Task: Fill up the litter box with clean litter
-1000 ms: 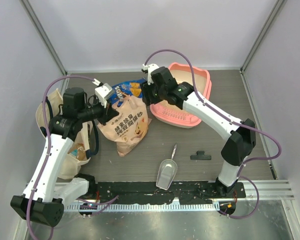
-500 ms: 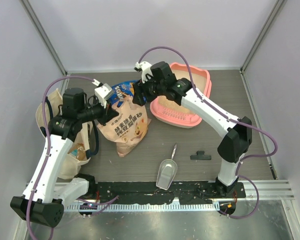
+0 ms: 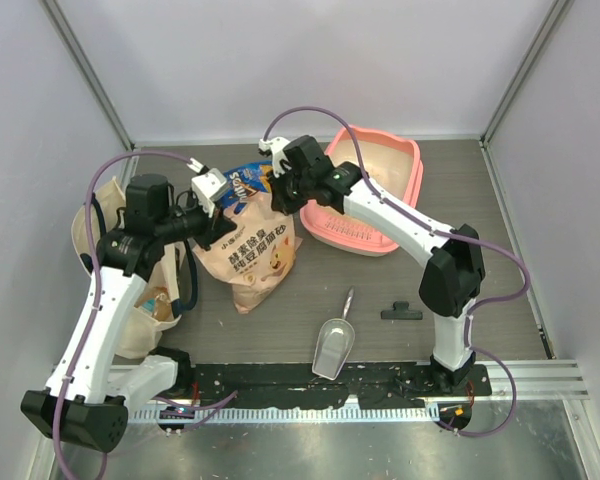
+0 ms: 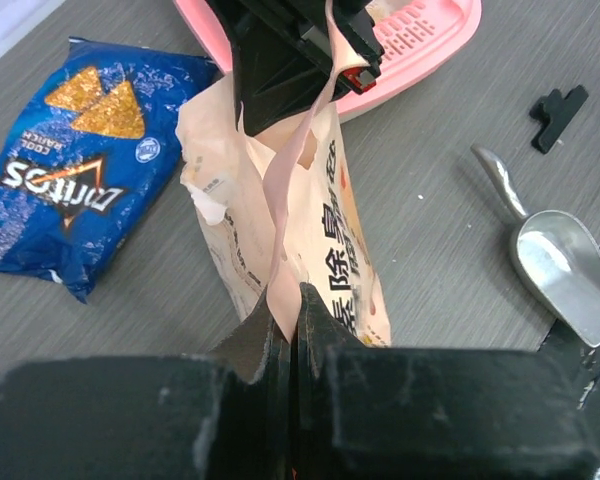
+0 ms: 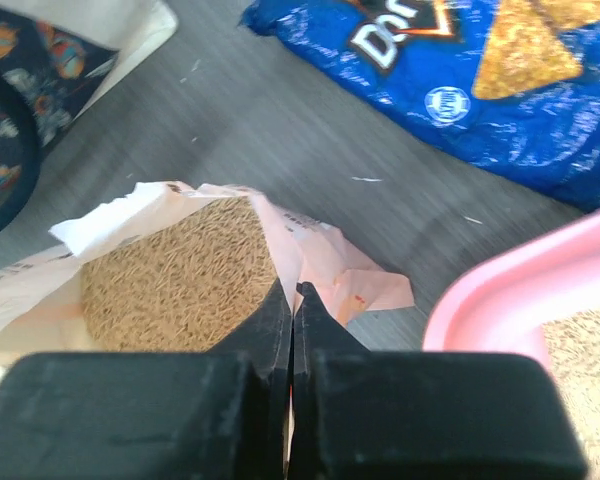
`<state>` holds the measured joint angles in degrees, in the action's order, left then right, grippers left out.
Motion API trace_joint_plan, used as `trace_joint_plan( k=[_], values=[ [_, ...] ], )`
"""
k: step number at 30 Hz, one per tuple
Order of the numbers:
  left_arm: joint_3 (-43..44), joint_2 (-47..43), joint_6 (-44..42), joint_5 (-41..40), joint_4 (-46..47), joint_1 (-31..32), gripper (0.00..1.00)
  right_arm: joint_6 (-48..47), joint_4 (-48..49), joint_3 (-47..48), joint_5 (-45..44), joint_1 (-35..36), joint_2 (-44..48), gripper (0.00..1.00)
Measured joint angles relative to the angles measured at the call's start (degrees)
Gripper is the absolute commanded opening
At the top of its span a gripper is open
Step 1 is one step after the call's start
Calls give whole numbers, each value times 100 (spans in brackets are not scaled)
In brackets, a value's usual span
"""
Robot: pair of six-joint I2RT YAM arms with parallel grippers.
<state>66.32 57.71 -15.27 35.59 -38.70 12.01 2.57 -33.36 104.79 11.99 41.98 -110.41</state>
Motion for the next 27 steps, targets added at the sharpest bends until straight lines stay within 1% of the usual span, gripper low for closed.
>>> trace_joint_plan(
  k=[4,9,10,14,15,17,18,21,22,24,26,27],
  values=[
    [295,227,-522,-11,-225,7,0,289,-57,66,-922,129,2,1],
    [643,623,-1134,-2,-328,9,0,715,-63,66,-1676,149,28,2],
    [645,651,-1274,2,-330,9,0,793,-68,66,-1781,149,31,7],
    [671,693,-1768,66,-378,9,0,970,-103,-7,-1941,149,120,22],
    [675,693,-1862,70,-424,9,0,1008,-103,-66,-1965,142,177,35],
    [675,682,-1996,83,-468,4,0,1071,-129,-151,-1956,107,291,43],
    [675,671,-2022,79,-483,-2,0,1091,-151,-168,-1934,68,341,51],
    [658,640,-2011,50,-476,-2,0,1110,-131,-188,-1637,-153,476,61],
    [647,632,-1985,46,-466,-4,0,1108,-111,-188,-1432,-282,529,63],
    [638,629,-1919,46,-442,-4,0,1095,-68,-188,-1095,-507,625,63],
    [612,629,-1827,46,-400,-4,0,905,-7,-188,-527,-769,739,63],
    [599,629,-1790,44,-367,-9,0,721,15,-201,-192,-890,807,65]
  ],
)
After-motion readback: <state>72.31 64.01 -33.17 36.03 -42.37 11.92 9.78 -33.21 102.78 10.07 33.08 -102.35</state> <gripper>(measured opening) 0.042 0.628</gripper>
